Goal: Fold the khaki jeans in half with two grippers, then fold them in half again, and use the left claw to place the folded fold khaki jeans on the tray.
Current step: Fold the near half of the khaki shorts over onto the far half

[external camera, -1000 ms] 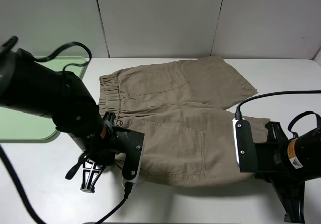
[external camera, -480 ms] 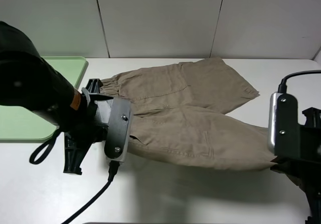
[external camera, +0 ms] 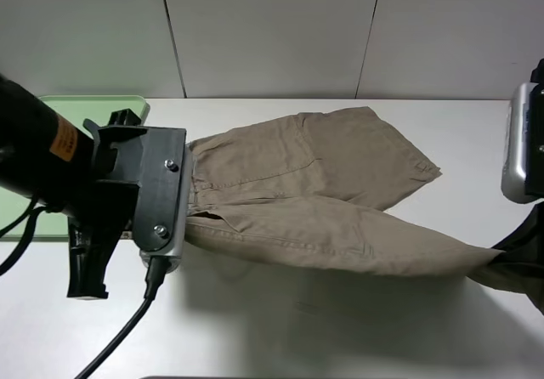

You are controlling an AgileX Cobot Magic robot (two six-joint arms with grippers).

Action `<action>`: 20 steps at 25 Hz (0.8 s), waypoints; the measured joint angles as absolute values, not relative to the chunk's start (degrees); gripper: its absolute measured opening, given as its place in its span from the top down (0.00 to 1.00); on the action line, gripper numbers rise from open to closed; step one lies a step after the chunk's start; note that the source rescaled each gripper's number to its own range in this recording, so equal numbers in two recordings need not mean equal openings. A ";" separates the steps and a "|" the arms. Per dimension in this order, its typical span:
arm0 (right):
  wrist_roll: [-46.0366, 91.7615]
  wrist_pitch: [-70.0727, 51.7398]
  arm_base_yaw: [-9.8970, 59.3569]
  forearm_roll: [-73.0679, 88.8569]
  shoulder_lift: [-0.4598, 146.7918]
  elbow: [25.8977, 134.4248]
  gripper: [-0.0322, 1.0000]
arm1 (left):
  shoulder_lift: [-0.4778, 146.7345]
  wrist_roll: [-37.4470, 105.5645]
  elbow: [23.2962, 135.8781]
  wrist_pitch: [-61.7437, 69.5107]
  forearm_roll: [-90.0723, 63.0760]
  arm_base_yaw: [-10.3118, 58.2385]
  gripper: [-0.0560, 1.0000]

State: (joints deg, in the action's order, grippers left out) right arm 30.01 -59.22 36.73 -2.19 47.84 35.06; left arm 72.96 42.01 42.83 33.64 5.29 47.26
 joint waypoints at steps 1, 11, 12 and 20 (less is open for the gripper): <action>29.62 -60.41 36.73 -1.33 47.84 35.40 0.97 | 72.43 42.01 42.83 34.39 4.75 47.26 0.95; 28.10 -68.08 36.73 5.80 47.84 35.71 0.97 | 68.80 42.01 42.83 42.15 -0.89 47.36 0.95; 27.71 -68.34 36.73 6.10 47.84 35.76 0.97 | 68.55 42.01 42.83 42.68 -1.05 47.36 0.95; 27.23 -68.63 36.73 1.63 47.84 39.69 0.97 | 68.16 42.01 42.83 40.82 0.77 47.36 0.95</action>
